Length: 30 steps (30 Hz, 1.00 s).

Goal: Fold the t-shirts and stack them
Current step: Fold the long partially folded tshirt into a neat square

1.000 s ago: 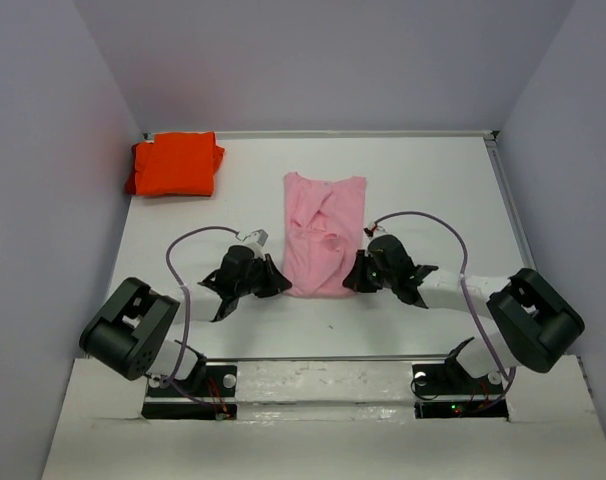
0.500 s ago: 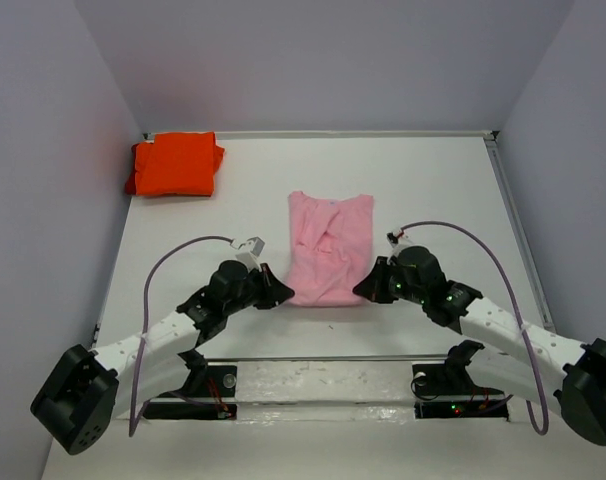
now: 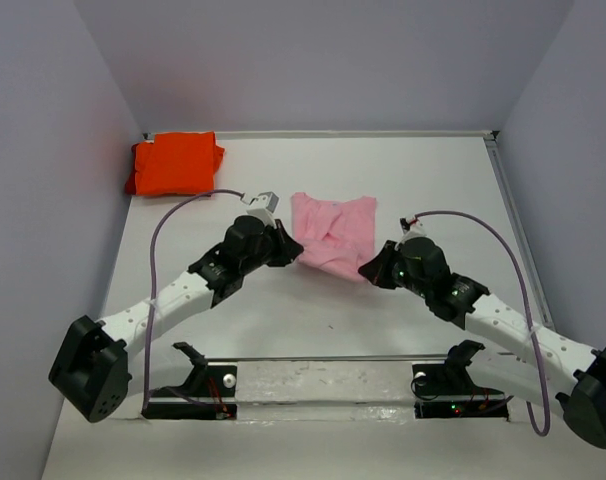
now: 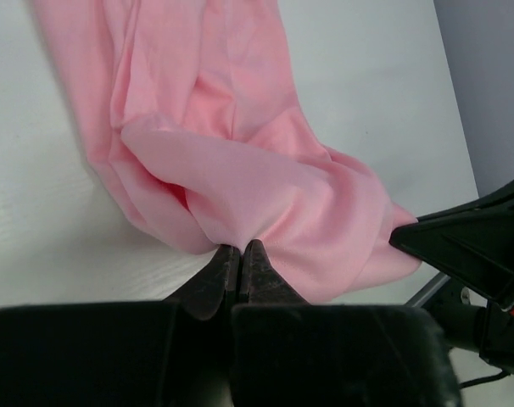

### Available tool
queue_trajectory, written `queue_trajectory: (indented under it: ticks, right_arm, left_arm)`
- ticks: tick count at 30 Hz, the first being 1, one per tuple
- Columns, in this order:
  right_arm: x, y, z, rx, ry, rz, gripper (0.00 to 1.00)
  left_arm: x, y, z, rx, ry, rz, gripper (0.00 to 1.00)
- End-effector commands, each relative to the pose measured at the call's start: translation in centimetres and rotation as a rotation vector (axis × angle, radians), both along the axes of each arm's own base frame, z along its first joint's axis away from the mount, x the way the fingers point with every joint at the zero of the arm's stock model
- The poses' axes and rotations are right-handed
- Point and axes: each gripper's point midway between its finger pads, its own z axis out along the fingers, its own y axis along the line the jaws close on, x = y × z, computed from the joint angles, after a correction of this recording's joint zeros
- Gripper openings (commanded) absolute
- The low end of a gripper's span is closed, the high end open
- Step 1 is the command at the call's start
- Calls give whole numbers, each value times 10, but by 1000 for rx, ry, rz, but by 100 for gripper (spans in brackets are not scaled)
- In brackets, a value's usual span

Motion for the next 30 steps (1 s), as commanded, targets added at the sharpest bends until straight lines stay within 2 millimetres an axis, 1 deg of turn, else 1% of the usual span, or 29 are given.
queue_trajectory:
  ticks: [1,3,4,6,7,8,9,11,12,14,15,16,17,18,19,20,21,22,23,25,26,27,29,30]
  right_arm:
    - [30,-7,31,-41,-118,-103,0]
    - [38,-10,33,-70,-139,-124,0]
    - [42,-11,34,-86,-148,-136,0]
    - [53,-17,42,-117,-188,-174,0]
    - [57,-18,40,-136,-191,-190,0]
    - [60,-20,41,-146,-198,-201,0]
    - [67,-22,48,-162,-231,-225,0]
    - [75,-25,47,-189,-242,-252,0]
    - [82,-27,53,-198,-270,-277,0]
    - [91,-29,52,-223,-290,-306,0]
    - [97,-26,58,-208,-313,-321,0]
    - [101,-26,60,-210,-319,-331,0]
    - [106,-25,56,-231,-318,-343,0]
    - [112,-22,62,-220,-345,-349,0]
    - [116,-21,65,-220,-353,-358,0]
    - [121,-21,58,-252,-351,-368,0]
    - [127,-17,63,-240,-374,-371,0]
    - [131,-16,61,-255,-377,-371,0]
    - [140,-12,62,-284,-390,-375,0]
    - [151,-8,62,-323,-408,-371,0]
    - [158,-6,69,-341,-430,-378,0]
    - [165,-4,61,-397,-439,-365,0]
    - [174,-2,64,-452,-482,-344,0]
    - [180,-4,70,-495,-515,-351,0]
  left_arm:
    - [34,-6,21,68,-95,15,0]
    - [42,-11,22,80,-99,6,0]
    - [50,-16,23,86,-101,1,0]
    - [58,-20,25,101,-118,-11,0]
    - [67,-24,27,106,-122,-9,0]
    - [71,-24,27,114,-123,-12,0]
    - [80,-26,29,125,-133,-11,0]
    - [90,-27,30,141,-143,-9,0]
    - [99,-31,31,152,-150,-13,0]
    - [110,-27,30,165,-140,-4,0]
    - [114,-28,27,166,-134,-9,0]
    - [119,-29,31,160,-141,-3,0]
    - [124,-27,33,155,-146,8,0]
    - [127,-28,33,153,-147,8,0]
    - [132,-28,37,148,-157,15,0]
    - [135,-27,39,143,-159,22,0]
    - [137,-28,36,144,-152,24,0]
    - [141,-29,42,140,-163,29,0]
    - [143,-28,41,144,-160,31,0]
    - [148,-30,44,137,-167,31,0]
    - [149,-30,45,135,-169,31,0]
    - [151,-31,47,132,-174,30,0]
    - [153,-31,49,132,-180,32,0]
    - [155,-31,47,135,-176,33,0]
